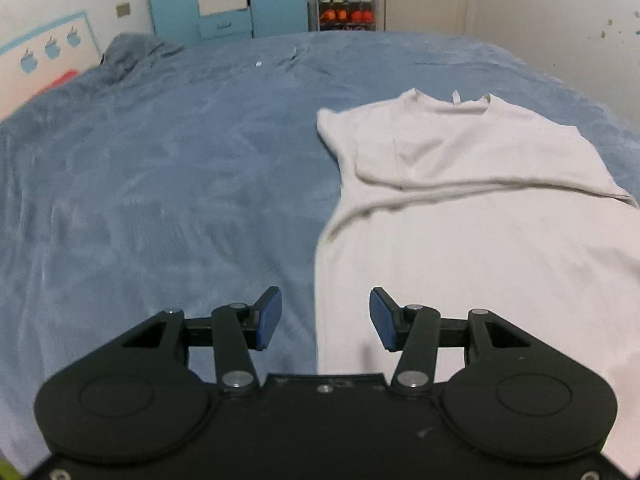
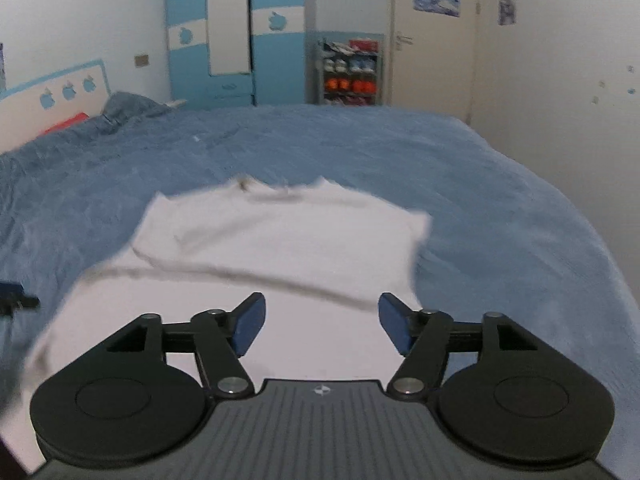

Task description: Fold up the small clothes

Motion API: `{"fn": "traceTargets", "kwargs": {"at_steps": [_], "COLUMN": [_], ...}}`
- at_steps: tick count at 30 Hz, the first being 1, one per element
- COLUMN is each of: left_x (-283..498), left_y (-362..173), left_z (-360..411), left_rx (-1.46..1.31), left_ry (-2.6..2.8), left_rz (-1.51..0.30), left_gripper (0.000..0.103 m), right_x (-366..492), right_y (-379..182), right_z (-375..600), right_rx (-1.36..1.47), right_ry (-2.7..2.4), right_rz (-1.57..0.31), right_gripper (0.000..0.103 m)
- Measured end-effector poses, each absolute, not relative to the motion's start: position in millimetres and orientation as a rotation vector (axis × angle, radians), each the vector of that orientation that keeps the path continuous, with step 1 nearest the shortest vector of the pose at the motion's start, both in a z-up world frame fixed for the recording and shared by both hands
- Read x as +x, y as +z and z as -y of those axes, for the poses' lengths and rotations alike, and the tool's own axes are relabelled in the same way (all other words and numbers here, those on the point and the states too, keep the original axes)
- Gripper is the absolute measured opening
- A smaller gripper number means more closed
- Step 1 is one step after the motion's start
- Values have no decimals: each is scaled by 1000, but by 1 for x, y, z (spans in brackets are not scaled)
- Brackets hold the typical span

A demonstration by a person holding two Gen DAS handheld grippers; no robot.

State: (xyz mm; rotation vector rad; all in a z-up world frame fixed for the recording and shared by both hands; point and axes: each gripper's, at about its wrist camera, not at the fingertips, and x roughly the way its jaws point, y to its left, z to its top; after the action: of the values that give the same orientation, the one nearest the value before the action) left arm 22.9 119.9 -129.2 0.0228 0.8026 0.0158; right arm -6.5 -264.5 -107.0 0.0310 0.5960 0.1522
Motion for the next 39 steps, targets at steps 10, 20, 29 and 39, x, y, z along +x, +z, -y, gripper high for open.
{"fn": "traceTargets", "kwargs": {"at_steps": [10,20,29,39], "left_x": [-29,-31,-24,-23], "left_y": [-171,-187,-189,-161], "left_z": [-123,-118,-107,-115], "left_rx": [-102,-179,-125,-127], "left_ry": [-13,-97,-132,-106], "left_rz": [-1001,-1088,-1077,-973], "left_gripper": [51,52,14,2], "right_x": [-64,-82,-80,-99], "right_y": [-179,-219,-238,-213], "right_z": [301,304,310,311], "right_rx": [145,135,263,245], "right_ry": [77,87,106,92], "right_rz": [-787,-910,-1014,-921], "right_gripper": [78,78,82,6]}}
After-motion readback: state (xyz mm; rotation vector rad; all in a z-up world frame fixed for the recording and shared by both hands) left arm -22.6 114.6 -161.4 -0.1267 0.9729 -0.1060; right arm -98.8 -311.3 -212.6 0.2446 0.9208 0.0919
